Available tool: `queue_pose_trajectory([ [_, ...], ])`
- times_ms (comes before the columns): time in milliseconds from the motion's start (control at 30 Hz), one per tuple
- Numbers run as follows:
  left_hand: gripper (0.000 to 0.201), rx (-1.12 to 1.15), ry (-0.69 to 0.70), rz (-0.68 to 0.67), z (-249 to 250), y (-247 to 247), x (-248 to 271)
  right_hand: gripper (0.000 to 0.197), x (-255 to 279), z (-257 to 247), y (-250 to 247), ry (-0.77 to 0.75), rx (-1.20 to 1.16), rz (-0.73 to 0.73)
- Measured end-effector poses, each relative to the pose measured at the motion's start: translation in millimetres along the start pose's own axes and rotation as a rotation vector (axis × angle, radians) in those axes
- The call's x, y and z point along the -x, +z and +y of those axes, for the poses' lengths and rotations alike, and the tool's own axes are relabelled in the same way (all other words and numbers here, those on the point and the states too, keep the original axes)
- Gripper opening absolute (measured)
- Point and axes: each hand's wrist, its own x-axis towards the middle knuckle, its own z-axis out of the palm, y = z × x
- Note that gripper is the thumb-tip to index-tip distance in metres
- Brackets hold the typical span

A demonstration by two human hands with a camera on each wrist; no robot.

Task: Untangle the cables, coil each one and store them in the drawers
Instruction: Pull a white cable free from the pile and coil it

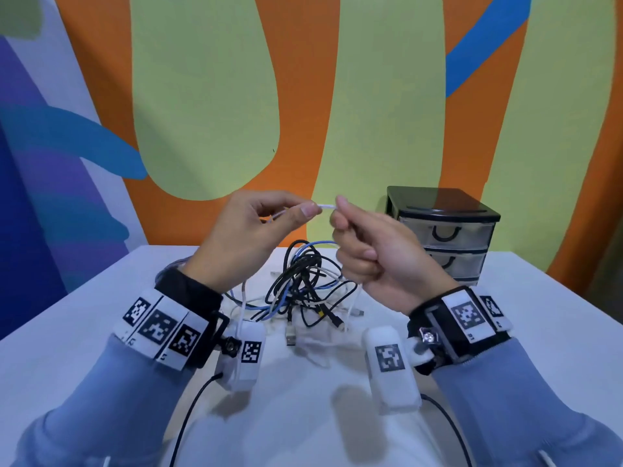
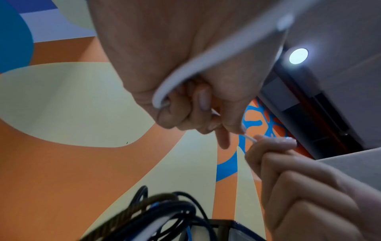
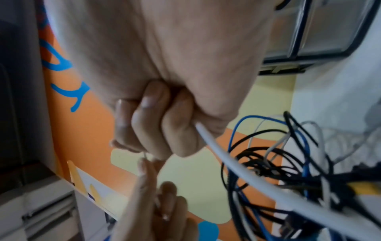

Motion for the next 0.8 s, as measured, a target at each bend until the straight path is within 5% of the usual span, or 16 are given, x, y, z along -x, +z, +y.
queue_pose_trajectory([
  [100, 0.027, -0.039, -0.094, -0.024, -1.7, 7.1, 3.4, 0.032, 0.2, -5.7, 1.5, -0.122, -0.087, 0.062],
  [300, 0.022, -0.266, -0.197, -0.573, 24.0, 35.4, 19.6, 0.037, -8.0, 1.8, -4.7, -0.328, -0.022, 0.365],
  [433, 0.015, -0.232, -0.222, -0.715, 41.5, 30.7, 27.7, 0.038, -13.0, 8.6, -9.7, -0.411, 0.18, 0.507],
  [533, 0.019, -0.118, -0.222, -0.658, 49.4, 20.2, 24.1, 0.042, -13.2, 11.8, -11.7, -0.433, 0.246, 0.469],
  [667, 0.02, 0.013, -0.15, -0.333, 43.1, 2.3, 12.4, 0.031, -9.1, 11.5, -1.4, -0.283, 0.583, 0.362],
  [800, 0.019, 0.155, -0.205, -0.063, 20.1, -17.4, 1.5, 0.031, -3.9, 6.0, 5.0, -0.153, 0.459, 0.178],
])
